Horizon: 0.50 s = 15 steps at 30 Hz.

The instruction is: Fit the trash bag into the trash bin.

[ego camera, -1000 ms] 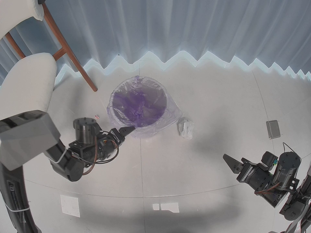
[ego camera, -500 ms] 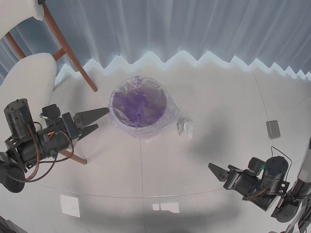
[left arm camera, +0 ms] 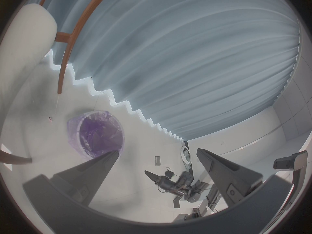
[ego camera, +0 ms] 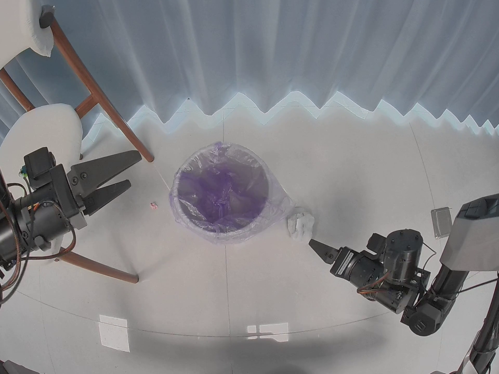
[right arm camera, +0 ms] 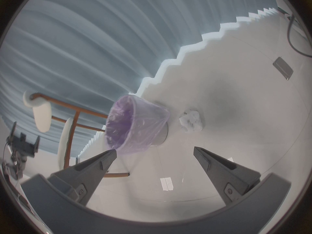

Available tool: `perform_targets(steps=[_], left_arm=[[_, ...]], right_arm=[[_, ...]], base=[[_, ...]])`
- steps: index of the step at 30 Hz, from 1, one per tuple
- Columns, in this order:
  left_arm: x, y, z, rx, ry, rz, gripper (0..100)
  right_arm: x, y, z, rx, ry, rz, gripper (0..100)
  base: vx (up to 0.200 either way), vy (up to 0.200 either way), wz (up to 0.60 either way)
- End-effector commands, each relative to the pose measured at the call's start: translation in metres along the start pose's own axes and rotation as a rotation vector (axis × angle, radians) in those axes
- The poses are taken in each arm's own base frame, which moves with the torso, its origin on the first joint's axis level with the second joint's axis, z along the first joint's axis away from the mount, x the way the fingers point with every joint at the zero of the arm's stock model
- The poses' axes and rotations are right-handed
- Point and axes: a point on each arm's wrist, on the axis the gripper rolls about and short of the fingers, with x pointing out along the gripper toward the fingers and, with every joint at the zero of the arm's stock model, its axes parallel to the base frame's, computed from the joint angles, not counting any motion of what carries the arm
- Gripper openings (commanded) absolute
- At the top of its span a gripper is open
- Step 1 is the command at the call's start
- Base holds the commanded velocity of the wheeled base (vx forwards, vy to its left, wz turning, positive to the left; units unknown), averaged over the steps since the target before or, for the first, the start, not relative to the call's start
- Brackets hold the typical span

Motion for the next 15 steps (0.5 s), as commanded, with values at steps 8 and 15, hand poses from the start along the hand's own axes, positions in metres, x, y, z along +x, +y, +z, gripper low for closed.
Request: perform_targets(steps=[8, 15], left_arm=[[-0.051, -0.045, 0.011, 0.015, -0.114, 0.083, 100], [-0.059, -0.040, 0.015, 0.013, -0.230, 0.218, 100]], right_arm=[[0.110, -0.019, 0.022, 0.063, -0.016, -0.042, 100], [0.145, -0.025, 0.014, 0.063, -0.012, -0.078, 100]], base=[[0.000, 0.000, 0.00], [0.000, 0.000, 0.00]])
